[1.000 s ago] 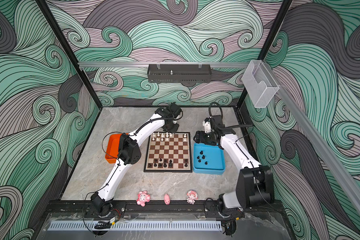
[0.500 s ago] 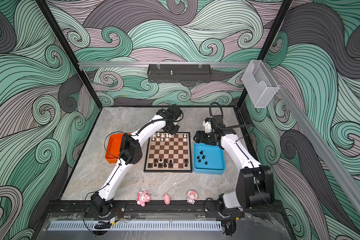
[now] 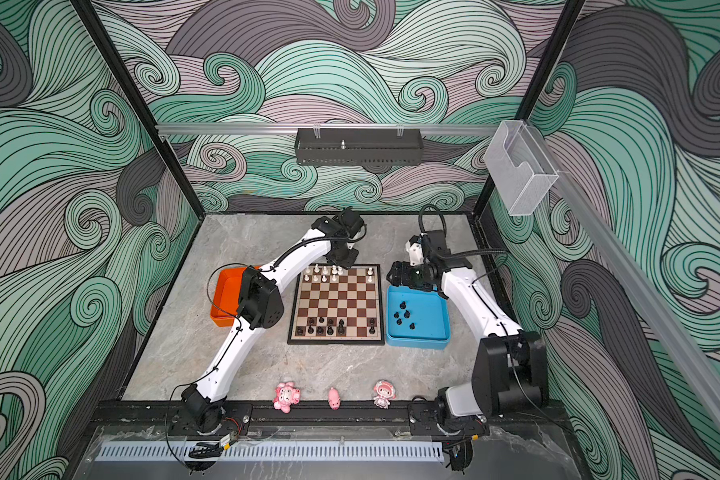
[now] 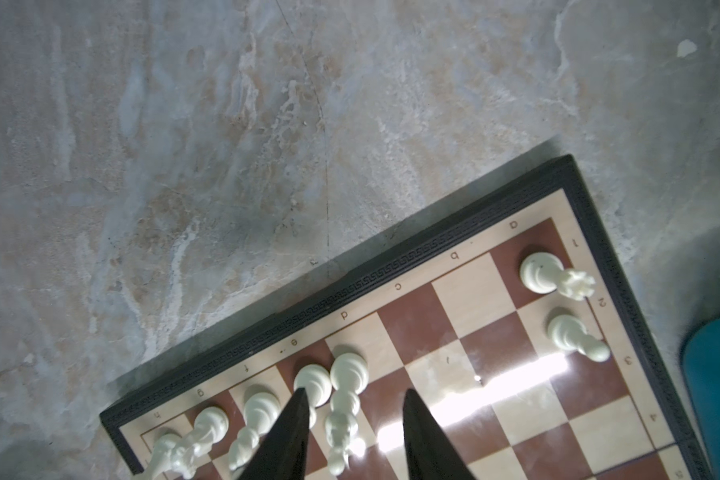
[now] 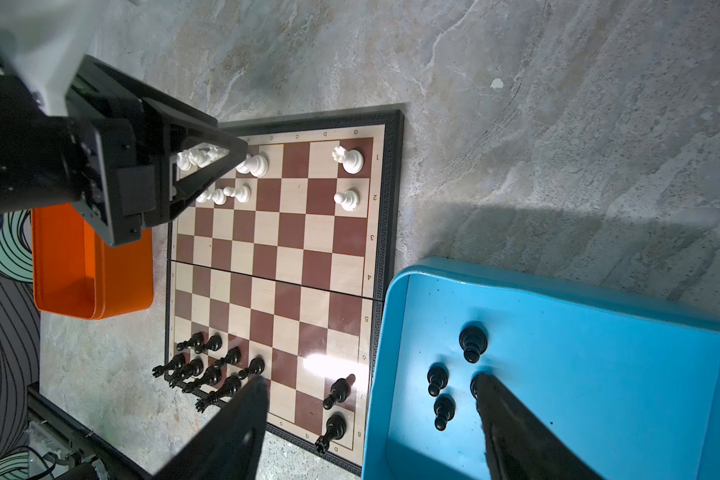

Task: Set up the chess pieces on the board
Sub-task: 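Lower the white piece onto a square in the white back row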

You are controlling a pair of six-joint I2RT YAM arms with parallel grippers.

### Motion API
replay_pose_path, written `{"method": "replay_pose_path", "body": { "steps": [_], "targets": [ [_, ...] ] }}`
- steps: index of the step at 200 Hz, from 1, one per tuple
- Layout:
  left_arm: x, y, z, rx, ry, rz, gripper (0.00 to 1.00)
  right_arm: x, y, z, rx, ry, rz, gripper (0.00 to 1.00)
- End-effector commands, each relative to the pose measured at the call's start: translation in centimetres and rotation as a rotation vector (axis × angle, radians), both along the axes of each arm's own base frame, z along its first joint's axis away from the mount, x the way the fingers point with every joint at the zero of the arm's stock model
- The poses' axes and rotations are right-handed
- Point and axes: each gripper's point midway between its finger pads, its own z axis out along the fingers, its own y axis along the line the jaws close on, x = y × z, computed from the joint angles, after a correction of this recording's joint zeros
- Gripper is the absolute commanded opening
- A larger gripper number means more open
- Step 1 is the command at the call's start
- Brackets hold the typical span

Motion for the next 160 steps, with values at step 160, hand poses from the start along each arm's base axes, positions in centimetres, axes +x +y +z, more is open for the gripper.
{"method": "replay_pose_path", "body": {
  "steps": [160],
  "targets": [
    [-1.2, 0.5, 0.4, 0.01, 0.041, 0.038, 0.34, -0.3, -0.1, -0.5, 0.003, 0.013, 0.005, 0.79]
  ]
}}
